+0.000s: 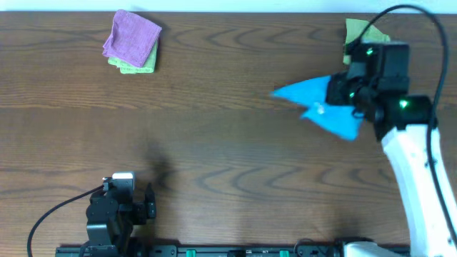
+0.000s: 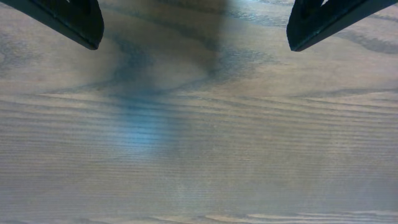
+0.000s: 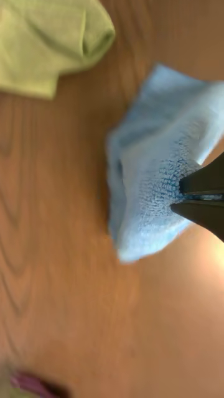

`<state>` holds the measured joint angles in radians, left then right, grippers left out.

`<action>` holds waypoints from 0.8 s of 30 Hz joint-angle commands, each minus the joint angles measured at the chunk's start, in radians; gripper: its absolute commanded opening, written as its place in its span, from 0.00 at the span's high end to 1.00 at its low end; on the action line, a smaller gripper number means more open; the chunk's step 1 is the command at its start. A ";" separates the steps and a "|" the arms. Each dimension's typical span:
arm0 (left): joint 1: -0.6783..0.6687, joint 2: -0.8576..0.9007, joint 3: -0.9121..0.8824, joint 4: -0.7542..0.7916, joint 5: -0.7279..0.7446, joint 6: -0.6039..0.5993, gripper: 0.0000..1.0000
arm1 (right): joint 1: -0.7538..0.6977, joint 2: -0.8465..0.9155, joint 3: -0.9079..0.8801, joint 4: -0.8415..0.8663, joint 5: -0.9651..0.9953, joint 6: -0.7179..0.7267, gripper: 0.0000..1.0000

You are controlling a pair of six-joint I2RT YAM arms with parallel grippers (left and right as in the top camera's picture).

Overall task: Fold the cloth
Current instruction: 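Drag the blue cloth with the right gripper toward the table center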

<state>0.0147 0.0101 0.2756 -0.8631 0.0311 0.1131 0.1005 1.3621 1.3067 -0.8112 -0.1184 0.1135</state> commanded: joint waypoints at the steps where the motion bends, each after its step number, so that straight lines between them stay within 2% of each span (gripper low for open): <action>1: -0.004 -0.006 -0.014 -0.053 -0.012 0.044 0.05 | 0.094 -0.064 0.008 -0.064 -0.011 0.004 0.99; 9: -0.004 -0.006 -0.014 -0.053 -0.012 0.044 0.05 | 0.424 -0.127 0.008 -0.204 -0.048 0.101 0.99; 16: -0.004 -0.006 -0.014 -0.053 -0.012 0.044 0.05 | 0.672 -0.135 0.008 -0.219 -0.080 0.228 0.99; 20: -0.004 -0.006 -0.014 -0.053 -0.012 0.044 0.05 | 0.767 -0.141 0.009 -0.216 -0.092 0.277 0.99; 24: -0.004 -0.006 -0.014 -0.053 -0.012 0.044 0.05 | 0.791 -0.141 0.009 -0.202 -0.067 0.283 0.99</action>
<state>0.0147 0.0101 0.2756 -0.8631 0.0311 0.1131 0.8795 1.2377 1.3067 -1.0225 -0.1986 0.3542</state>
